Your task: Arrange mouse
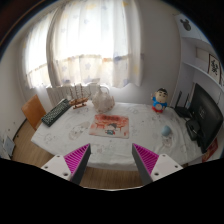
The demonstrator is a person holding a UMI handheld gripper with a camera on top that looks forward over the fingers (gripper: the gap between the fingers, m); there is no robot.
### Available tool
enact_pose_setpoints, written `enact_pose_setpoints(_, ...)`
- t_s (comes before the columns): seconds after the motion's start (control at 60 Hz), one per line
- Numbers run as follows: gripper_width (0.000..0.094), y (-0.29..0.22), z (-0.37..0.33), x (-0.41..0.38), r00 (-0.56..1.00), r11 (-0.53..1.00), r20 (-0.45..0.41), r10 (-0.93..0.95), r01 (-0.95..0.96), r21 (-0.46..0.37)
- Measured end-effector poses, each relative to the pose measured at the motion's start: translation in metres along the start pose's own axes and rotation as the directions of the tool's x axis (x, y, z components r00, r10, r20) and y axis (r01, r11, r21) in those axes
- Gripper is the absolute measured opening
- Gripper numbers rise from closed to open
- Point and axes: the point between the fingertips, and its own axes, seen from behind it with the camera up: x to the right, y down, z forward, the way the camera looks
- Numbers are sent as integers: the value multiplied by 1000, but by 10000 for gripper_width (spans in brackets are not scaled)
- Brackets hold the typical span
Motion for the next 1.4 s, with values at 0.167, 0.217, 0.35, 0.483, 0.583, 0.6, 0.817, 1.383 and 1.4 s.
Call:
enact_pose_setpoints(0.167,855,7,5,56,997,1000,-73,18,-16,19)
enact_pose_setpoints(0.217,856,14,8,77,995,999,-99,33,-31,19)
enact_pose_setpoints(0.35,854,34,13,138,979,998,-194,63,-62,7)
enact_pose_setpoints(0.483,857,46,19,188,962,994,-250,106,-105,17)
enact_pose_setpoints(0.583,856,50,29,216,957,993,-263,120,-112,48)
enact_pose_setpoints(0.6,856,52,31,220,957,992,-264,121,-112,51)
enact_pose_setpoints(0.817,854,66,78,269,949,988,-279,143,-119,101)
enact_pose_setpoints(1.383,854,75,276,373,955,984,-257,149,-117,138)
enact_pose_setpoints(1.4,853,74,281,375,956,984,-256,147,-115,134)
